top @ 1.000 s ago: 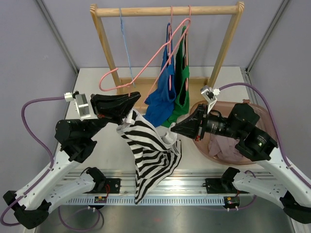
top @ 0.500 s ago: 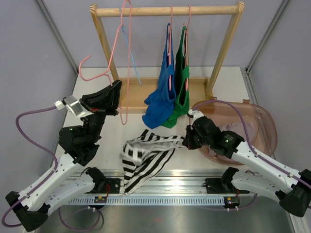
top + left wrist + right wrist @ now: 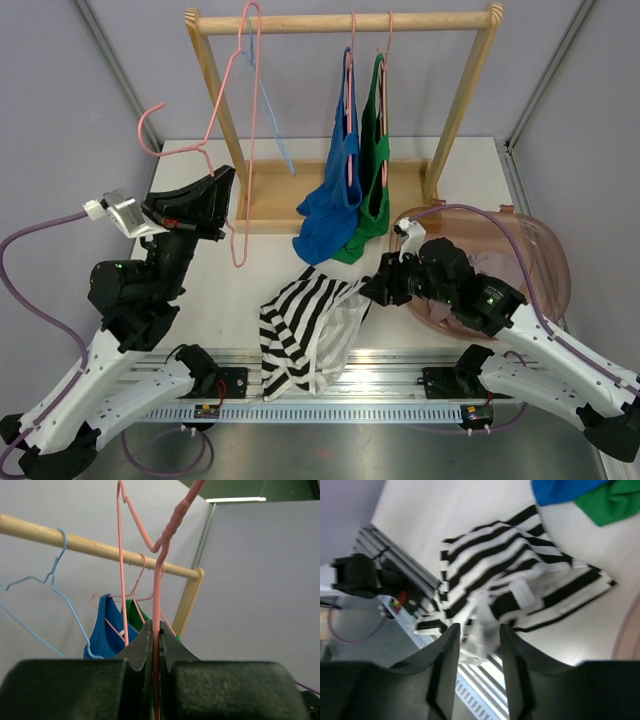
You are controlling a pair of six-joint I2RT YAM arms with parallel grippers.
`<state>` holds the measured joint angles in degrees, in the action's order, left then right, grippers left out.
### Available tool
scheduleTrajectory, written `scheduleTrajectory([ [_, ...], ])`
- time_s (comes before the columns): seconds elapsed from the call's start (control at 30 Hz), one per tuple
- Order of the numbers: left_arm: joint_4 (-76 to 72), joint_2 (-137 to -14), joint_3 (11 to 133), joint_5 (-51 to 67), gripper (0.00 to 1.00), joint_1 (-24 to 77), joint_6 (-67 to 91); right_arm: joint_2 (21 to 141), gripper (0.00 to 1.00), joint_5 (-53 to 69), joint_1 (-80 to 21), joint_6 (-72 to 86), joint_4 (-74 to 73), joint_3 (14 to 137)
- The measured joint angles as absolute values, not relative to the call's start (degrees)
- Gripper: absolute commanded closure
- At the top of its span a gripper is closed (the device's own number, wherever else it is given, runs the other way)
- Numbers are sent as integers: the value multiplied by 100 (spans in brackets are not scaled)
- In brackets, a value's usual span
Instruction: Remove the tank top from the hanger
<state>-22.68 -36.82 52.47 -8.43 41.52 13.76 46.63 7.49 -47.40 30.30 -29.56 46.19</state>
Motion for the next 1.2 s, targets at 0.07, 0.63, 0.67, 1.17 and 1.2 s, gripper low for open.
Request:
scheduleTrajectory([
  [0.07,-1695,-3642,5470,-899,100,4152,1522,4838,1,965,-4766,3048,-2700,4630],
  [0.63,2508,-5389,8676,-1481,100,4152,2912,5413,1,764,-4941,3293,-2237,4633],
  [0.67,2696,-5651,8978,-1603,100,4152,2963,5395,1,731,-4941,3306,-2241,4633],
  [1.17,4536,-9498,13391,-2440,100,4147,2683,4786,0,495,-4941,3328,-2554,4626],
  [1.2,4510,-9583,13391,-2473,100,4132,2633,4764,0,497,-4941,3328,-2561,4619],
])
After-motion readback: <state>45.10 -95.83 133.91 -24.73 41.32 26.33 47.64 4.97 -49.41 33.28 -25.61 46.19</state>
